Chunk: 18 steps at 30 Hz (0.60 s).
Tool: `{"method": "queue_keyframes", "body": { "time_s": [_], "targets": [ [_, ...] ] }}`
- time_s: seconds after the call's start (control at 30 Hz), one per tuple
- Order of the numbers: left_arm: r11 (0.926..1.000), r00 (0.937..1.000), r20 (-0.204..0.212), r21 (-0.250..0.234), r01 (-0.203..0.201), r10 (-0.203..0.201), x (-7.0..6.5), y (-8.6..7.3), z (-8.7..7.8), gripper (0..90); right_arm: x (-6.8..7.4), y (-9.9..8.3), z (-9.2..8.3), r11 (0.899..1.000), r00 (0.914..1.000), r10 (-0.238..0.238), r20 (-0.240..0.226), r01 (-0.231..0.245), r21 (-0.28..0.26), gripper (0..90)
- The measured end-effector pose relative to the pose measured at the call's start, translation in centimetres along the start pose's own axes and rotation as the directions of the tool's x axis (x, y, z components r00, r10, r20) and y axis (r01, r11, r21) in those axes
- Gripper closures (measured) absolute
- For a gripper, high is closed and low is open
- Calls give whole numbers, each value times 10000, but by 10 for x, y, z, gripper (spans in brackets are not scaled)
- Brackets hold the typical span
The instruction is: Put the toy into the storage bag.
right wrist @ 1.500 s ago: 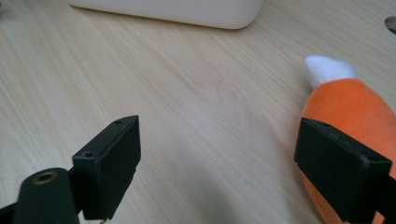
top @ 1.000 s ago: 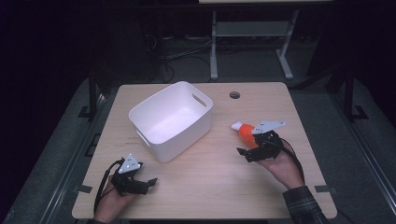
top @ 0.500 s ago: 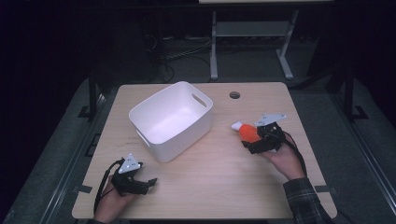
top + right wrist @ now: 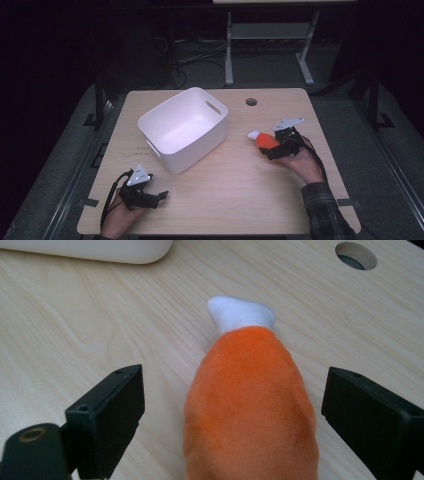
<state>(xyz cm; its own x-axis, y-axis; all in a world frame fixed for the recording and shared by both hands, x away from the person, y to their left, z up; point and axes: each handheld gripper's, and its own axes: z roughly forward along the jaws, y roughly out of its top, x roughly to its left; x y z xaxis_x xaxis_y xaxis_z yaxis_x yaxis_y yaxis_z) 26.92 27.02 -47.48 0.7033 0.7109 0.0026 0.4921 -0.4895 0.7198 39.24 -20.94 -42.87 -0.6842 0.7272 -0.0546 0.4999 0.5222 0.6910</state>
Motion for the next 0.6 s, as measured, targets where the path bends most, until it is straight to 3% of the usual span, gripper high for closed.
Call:
{"method": "queue_keyframes", "body": {
  "time_s": [0.6],
  "targets": [
    [10000,10000,5,8,-10,10,0,0,0,127,-17,-22,25,9946,9958,820,-399,-792,671,98]
  ]
}}
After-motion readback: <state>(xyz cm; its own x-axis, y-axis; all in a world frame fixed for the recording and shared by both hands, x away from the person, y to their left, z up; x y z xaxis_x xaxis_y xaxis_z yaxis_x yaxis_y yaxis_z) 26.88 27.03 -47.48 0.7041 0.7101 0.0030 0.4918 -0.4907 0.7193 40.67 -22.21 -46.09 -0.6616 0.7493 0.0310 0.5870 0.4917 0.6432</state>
